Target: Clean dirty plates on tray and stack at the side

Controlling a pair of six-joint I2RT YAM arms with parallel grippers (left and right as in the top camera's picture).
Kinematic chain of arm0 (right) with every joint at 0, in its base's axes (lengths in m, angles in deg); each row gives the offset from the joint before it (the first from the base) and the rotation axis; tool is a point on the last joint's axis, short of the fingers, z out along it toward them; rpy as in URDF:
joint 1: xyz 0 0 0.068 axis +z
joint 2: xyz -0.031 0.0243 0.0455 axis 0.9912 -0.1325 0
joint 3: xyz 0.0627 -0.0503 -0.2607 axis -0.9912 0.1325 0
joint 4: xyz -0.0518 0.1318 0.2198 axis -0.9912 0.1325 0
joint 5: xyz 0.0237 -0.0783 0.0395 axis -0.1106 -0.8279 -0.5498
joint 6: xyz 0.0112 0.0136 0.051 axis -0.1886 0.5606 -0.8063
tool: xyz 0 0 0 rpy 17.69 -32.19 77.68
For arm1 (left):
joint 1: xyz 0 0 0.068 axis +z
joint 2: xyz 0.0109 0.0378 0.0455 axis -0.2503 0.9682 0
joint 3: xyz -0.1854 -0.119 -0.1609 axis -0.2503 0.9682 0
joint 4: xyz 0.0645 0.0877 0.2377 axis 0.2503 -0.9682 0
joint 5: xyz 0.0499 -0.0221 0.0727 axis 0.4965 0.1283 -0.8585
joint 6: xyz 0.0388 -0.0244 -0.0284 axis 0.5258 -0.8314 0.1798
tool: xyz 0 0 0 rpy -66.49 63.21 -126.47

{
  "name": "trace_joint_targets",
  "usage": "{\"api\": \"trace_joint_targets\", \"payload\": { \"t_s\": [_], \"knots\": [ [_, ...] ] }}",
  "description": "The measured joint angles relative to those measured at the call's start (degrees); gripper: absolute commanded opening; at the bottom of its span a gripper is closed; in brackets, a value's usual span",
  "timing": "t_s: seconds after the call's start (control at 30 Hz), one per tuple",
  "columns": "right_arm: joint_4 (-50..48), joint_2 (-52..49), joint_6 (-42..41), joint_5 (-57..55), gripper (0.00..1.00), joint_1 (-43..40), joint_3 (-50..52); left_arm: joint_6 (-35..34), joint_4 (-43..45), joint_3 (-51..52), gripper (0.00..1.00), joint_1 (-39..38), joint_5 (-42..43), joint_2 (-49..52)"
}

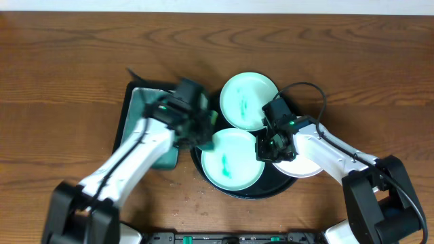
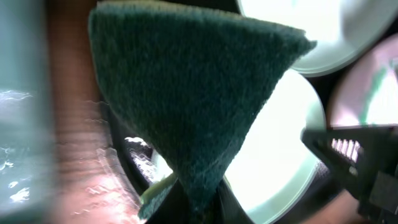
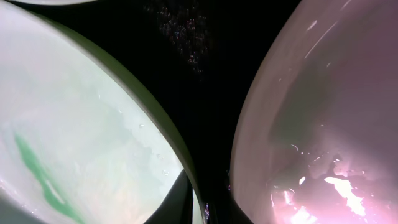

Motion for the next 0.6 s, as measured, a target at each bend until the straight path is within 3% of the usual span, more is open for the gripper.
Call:
{"api": "trace_joint_targets", "payload": {
  "t_s": [0.33,0.6],
  "knots": [
    [0.0,0.0,0.0,-0.1,0.06,0.0,0.0,-7.5,11.5,1.3,0.07,-13.9,4.9,12.6],
    [0.2,0.0,0.1,-0.5,0.05,-0.1,-0.1,-15.1,2.3,-1.3,0.07,-14.5,-0.3,14.0]
  ]
}}
